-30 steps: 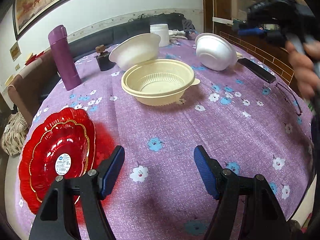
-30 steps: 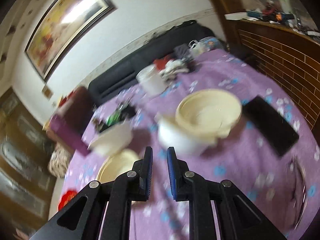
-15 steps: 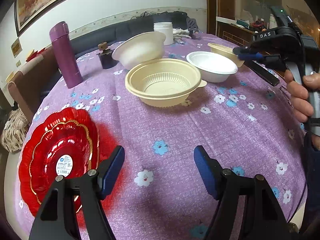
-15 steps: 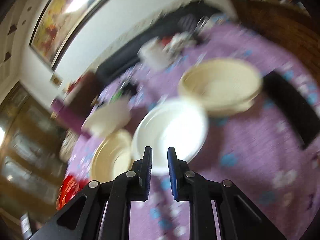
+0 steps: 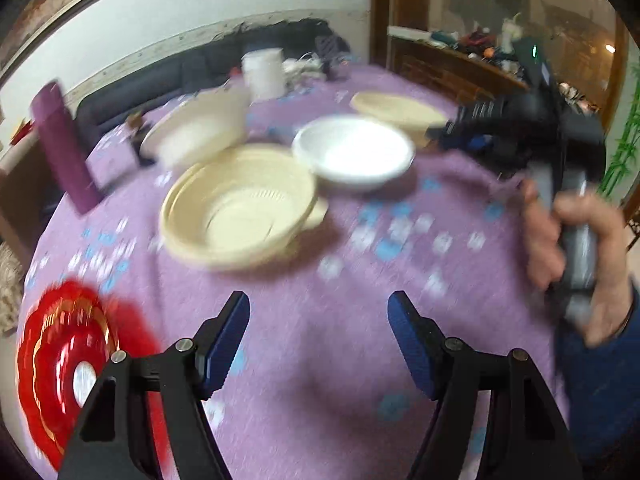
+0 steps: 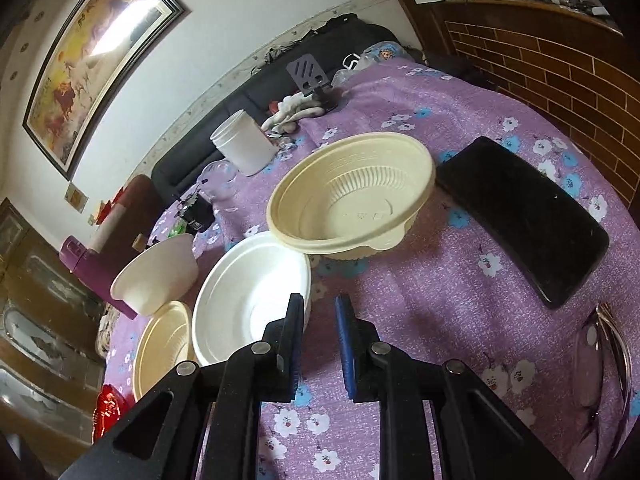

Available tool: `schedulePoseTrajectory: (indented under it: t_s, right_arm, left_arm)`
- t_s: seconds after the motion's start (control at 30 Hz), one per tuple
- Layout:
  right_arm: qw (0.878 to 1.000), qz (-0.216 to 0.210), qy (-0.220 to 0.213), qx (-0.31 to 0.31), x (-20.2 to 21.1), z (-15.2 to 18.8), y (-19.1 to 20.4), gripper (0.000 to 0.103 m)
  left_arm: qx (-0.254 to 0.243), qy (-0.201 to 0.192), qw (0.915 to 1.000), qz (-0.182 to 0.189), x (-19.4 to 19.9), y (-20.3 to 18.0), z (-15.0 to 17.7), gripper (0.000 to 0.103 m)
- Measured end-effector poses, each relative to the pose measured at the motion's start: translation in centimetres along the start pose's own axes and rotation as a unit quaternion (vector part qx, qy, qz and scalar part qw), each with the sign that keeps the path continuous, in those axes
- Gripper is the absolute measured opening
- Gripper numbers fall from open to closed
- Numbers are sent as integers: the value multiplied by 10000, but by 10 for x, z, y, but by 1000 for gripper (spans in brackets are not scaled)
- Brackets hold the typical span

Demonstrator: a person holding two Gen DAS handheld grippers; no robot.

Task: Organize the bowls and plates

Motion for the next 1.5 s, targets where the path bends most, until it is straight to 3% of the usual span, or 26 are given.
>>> schedulePoseTrajectory:
  t_s: [0.1, 0.17, 0.3, 0.37, 0.43, 0.53, 0.67, 0.73, 0.8, 0.9, 1.3, 1.4, 1.5]
  right_arm:
    - [10000, 4, 30, -2, -4, 1, -2, 18]
    - [10000, 7, 85, -2, -8, 2, -2, 19]
    - [10000, 9, 14, 54, -9, 1, 1, 35]
    - [10000, 39, -51, 71, -9, 0, 2, 36]
    - [10000, -9, 3, 98, -12, 1, 4, 36]
    - [9998, -57, 128, 111, -19, 3, 6, 36]
    - [9997, -83, 168, 127, -23, 3, 8, 35]
    - [9997, -51, 204, 129, -26, 3, 8, 29]
    - [9994, -45, 306, 150, -30, 4, 8, 14]
    - [9994, -75, 310, 146, -31, 5, 7, 10]
    - [9989, -314, 125, 335, -12, 6, 20, 8]
    - [9999, -88, -31, 100, -7, 0, 6, 8]
    - [9995, -97, 156, -247, -14, -2, -9, 9]
  left_arm:
    - [35, -34, 9999, 145, -1, -3, -34, 71]
    - [73, -88, 9999, 56, -8, 1, -60, 71]
    - [231, -173, 9996, -67, -29, 16, -106, 71]
    - [319, -37, 9994, -95, -47, 25, -121, 70]
    - [456, 149, 9988, -41, -68, 34, -130, 57]
    - [568, 445, 9973, 108, -93, 38, -132, 47]
    - [685, 619, 9956, 142, -115, 41, -134, 45]
    - [738, 679, 9949, 139, -125, 43, -135, 38]
    - [772, 758, 9939, 216, -133, 43, -138, 28]
    - [763, 802, 9931, 392, -139, 37, -139, 15]
    - [446, 569, 9966, 395, -112, 17, -134, 14]
    - [434, 557, 9972, 255, -114, 19, -136, 14]
    - [527, 633, 9963, 236, -119, 24, -134, 14]
Point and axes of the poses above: each gripper's, at about its wrist camera, not at the fingertips, and x roughly against the way its jaws point, y to its left, z to its underside, the point moved 6 cm from there along -x, roughly the way its jaws point, and after that the axes turned 4 degrees about y, right-handed, at the moved point
